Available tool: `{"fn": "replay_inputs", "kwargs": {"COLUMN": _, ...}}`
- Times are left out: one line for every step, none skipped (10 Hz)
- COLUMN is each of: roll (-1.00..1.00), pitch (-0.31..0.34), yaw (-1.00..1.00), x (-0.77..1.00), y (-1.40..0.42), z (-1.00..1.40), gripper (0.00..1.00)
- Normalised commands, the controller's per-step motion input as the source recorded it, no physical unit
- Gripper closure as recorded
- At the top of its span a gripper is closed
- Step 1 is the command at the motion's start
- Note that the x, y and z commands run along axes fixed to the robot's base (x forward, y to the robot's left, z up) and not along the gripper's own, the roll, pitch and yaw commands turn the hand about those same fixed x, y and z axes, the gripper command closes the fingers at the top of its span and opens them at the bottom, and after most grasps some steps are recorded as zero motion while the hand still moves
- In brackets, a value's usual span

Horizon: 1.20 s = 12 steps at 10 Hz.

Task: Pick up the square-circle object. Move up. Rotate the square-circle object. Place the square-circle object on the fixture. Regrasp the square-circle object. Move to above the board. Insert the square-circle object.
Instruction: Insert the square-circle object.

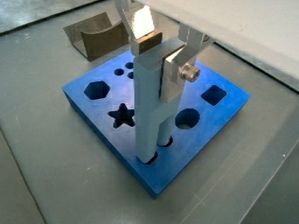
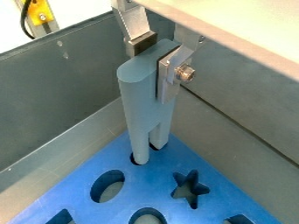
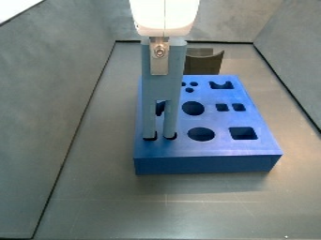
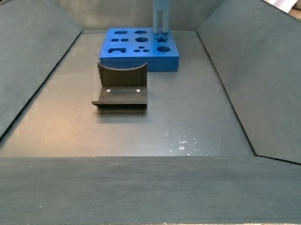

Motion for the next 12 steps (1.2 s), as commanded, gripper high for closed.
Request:
{"fn": "replay_inputs", "kwargs": {"roll": -0.01, "pitch": -0.089, "yaw": -0.02, "x": 0.0, "y": 0.0, "z": -0.23, "gripper": 1.0}}
{"fn": "replay_inputs", "kwargs": {"roll": -0.02, "pitch": -0.107, "yaw": -0.13, "x": 0.07, "y": 0.0, "z": -0.31, "gripper": 1.0}}
{"fn": "replay_inputs", "kwargs": {"roll": -0.02, "pitch": -0.081, "yaw": -0.27, "x": 0.16, "y": 0.0, "z": -0.31, "gripper": 1.0}}
{"fn": "replay_inputs", "kwargs": {"roll": -0.05, "pitch": -0.077, "yaw": -0.34, "x": 0.17, "y": 0.0, "z": -0.26, "gripper": 1.0}}
{"fn": "replay_inputs", "kwargs": {"roll": -0.03, "pitch": -0.07, "yaw": -0.33, "x": 0.19, "y": 0.0, "z": -0.29, "gripper": 1.0}}
{"fn": "replay_inputs", "kwargs": {"roll": 0.0, "pitch": -0.054, "yaw": -0.29, "x": 0.16, "y": 0.0, "z": -0.37, "gripper": 1.0}}
{"fn": "replay_inputs", "kwargs": {"roll": 0.02, "pitch": -0.069, "yaw": -0.23, "x": 0.09, "y": -0.1, "z": -0.58, "gripper": 1.0}}
{"fn": "replay_inputs", "kwargs": {"roll": 0.05, "pitch": -0.049, "yaw": -0.2, "x": 0.02, "y": -0.15, "z": -0.62, "gripper": 1.0}}
{"fn": "replay_inputs", "kwargs": {"roll": 0.08, "pitch": -0.009, "yaw": -0.15, "x": 0.0, "y": -0.19, "z": -0.56, "gripper": 1.0}}
{"fn": "replay_inputs", "kwargs": {"roll": 0.12, "pitch": 0.0, "yaw": -0.11, "x": 0.0, "y": -0.27, "z": -0.52, "gripper": 1.0}}
{"fn": "replay_inputs", "kwargs": {"roll": 0.16, "pitch": -0.026, "yaw": -0.11, "x": -0.05, "y": -0.29, "z": -0.49, "gripper": 1.0}}
{"fn": "replay_inputs", "kwargs": {"roll": 0.15, "pitch": -0.091, "yaw": -0.12, "x": -0.08, "y": -0.26, "z": -0.45, "gripper": 1.0}}
